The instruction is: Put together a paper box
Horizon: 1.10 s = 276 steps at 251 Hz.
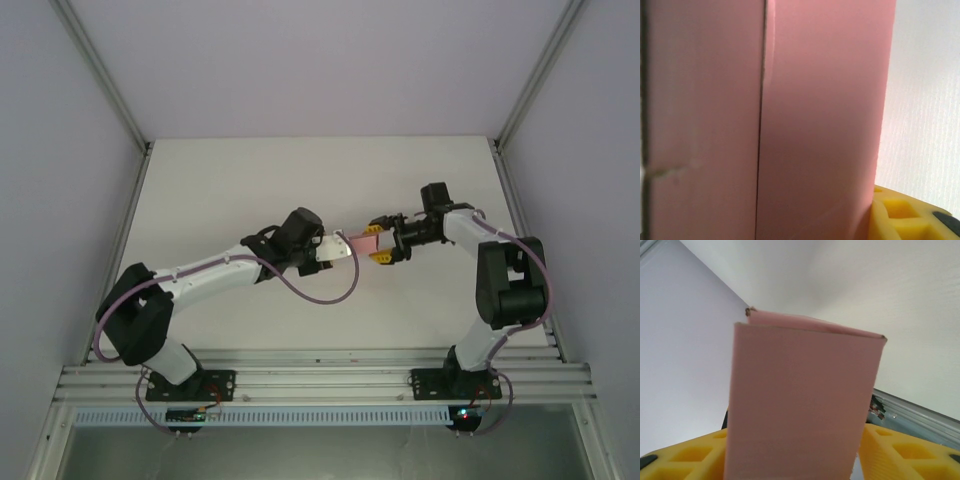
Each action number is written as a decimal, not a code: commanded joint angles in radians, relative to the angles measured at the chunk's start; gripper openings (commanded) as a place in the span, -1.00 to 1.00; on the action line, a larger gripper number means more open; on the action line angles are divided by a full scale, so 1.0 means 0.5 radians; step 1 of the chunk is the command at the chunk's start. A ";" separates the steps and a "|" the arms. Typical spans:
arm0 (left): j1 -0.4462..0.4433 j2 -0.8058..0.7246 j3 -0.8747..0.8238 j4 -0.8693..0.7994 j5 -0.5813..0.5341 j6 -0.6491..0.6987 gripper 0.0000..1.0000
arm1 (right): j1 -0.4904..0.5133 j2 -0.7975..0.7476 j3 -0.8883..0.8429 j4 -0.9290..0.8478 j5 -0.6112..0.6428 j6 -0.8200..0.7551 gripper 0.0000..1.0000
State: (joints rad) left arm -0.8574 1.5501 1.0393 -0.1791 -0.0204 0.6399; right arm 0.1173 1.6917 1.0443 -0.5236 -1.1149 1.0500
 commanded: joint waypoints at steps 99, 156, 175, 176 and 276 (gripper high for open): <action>0.217 0.058 0.303 -0.663 0.460 -0.012 -0.45 | -0.164 -0.547 -0.102 0.466 1.018 -1.067 0.97; 0.371 0.248 0.543 -1.200 0.861 0.163 -0.42 | -0.096 -0.728 -0.371 0.963 1.060 -1.757 0.97; 0.380 0.296 0.580 -1.239 0.831 0.166 -0.41 | -0.062 -0.786 -0.488 1.164 0.980 -1.931 0.97; 0.378 0.299 0.582 -1.241 0.829 0.166 -0.41 | -0.059 -0.788 -0.495 1.173 0.972 -1.951 0.97; 0.383 0.447 0.693 -1.331 0.824 0.193 -0.41 | 0.156 -0.816 -0.538 0.979 0.636 -2.890 0.78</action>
State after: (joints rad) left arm -0.6674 1.7416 1.3418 -0.7906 0.3645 0.7071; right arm 0.1585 1.2812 0.7033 0.1036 -0.7494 -0.1677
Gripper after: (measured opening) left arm 0.422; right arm 0.913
